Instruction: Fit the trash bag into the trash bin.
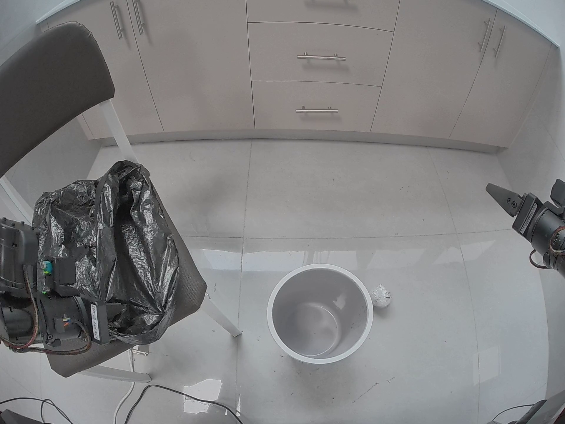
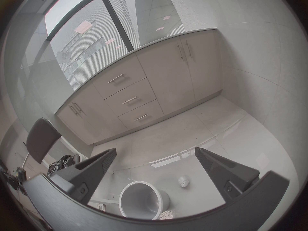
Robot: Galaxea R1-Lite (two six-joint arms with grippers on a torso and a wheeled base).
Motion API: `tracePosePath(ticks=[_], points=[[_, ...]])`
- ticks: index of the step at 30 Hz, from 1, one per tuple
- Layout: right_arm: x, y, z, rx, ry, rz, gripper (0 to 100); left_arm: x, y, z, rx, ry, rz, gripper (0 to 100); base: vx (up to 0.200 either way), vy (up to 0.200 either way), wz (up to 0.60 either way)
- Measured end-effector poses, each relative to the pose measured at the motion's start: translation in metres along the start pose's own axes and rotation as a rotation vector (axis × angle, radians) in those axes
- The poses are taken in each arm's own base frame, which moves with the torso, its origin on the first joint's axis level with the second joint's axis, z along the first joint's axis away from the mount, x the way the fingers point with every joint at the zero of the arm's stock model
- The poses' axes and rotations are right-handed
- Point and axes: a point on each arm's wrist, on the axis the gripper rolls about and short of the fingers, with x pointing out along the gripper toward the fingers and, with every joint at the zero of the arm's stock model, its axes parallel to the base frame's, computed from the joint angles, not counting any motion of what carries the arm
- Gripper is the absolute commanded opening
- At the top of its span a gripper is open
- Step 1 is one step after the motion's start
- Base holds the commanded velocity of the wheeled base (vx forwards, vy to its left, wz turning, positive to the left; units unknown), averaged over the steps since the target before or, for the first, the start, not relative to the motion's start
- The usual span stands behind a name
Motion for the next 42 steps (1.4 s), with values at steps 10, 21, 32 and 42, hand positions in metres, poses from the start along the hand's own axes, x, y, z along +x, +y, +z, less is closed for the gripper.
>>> tracePosePath(ticks=[10,21,32,42], points=[[0.005,0.003,-0.014,-0.004,0.032,0.036,100,-0.042,-0.023,0.000,0.110,-0.135,-0.369,0,0.000,0.000,0.00],[0.025,0.041,-0.021,-0.053,0.093,0.188,100,-0.087,-0.038,0.036,0.142,-0.297,-0.649,0,0.000,0.000,0.00],[0.054,0.092,-0.053,-0.105,0.196,0.343,100,-0.104,-0.055,0.061,0.166,-0.314,-0.873,0,0.000,0.000,0.00],[0.067,0.121,-0.090,-0.132,0.241,0.489,100,-0.102,-0.070,0.072,0.143,-0.317,-1.092,0,0.000,0.000,0.00]])
